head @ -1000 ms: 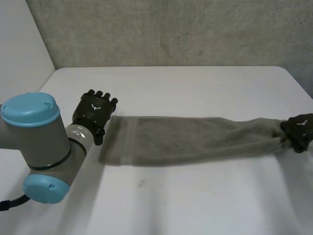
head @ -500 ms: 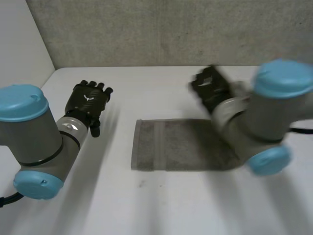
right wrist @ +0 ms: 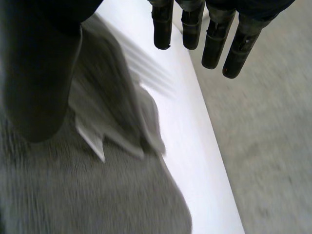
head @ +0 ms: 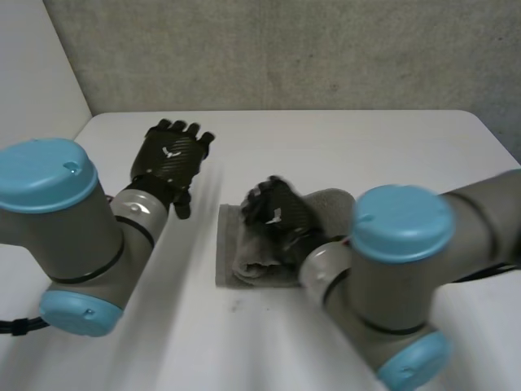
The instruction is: Fold the towel.
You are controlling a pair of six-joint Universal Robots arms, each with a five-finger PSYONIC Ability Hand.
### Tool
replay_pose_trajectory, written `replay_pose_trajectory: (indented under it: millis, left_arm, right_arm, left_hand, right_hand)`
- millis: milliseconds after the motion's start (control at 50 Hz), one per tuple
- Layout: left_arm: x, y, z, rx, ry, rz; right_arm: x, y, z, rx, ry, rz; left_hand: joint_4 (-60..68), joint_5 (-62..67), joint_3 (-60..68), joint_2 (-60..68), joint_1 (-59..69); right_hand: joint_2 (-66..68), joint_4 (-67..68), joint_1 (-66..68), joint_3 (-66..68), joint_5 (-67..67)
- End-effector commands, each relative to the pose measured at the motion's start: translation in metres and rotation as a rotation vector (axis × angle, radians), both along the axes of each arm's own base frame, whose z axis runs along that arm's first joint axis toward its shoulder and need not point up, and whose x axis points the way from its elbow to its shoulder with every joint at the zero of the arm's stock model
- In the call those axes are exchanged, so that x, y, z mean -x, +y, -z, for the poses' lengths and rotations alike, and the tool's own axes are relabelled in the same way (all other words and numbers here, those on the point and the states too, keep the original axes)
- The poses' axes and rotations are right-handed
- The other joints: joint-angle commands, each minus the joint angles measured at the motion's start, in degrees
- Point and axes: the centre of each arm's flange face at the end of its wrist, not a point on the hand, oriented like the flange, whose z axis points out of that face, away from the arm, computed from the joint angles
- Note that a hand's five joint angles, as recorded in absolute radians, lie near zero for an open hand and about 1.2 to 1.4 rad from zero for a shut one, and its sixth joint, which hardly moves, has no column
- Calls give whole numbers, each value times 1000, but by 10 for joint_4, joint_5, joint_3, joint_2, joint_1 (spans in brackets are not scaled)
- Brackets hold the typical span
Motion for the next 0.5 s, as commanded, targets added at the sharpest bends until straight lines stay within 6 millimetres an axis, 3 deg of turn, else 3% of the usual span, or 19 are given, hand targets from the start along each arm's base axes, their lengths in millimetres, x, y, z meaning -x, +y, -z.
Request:
replay_pose_trajectory:
  millis: [20,40,140,280,500]
  left_arm:
    - [37,25,-2,41,39,111]
    - [45,31,1,32,52,137]
    - [60,42,21,-49,98,178]
    - [78,57,50,-177,170,228]
    - [89,70,53,-245,243,297]
  right_arm:
    - [70,-36,-1,-191,-151,222]
    - [87,-45,3,-228,-167,274]
    - [111,-54,20,-305,-167,311]
    - [115,-54,42,-361,-149,308]
    - [114,-57,47,-344,-157,306]
  left_hand:
    - [8,-13,6,8,4]
    - [9,-12,8,10,6]
    - [11,-10,10,11,8]
    - [21,0,20,21,18]
    - [24,3,23,25,21]
  right_hand:
    - [-43,-47,-34,-40,-34]
    - [-43,-47,-34,-40,-34]
    - [-43,-47,-34,-40,-34]
    - [1,-3,10,4,10]
    - [5,1,13,7,14]
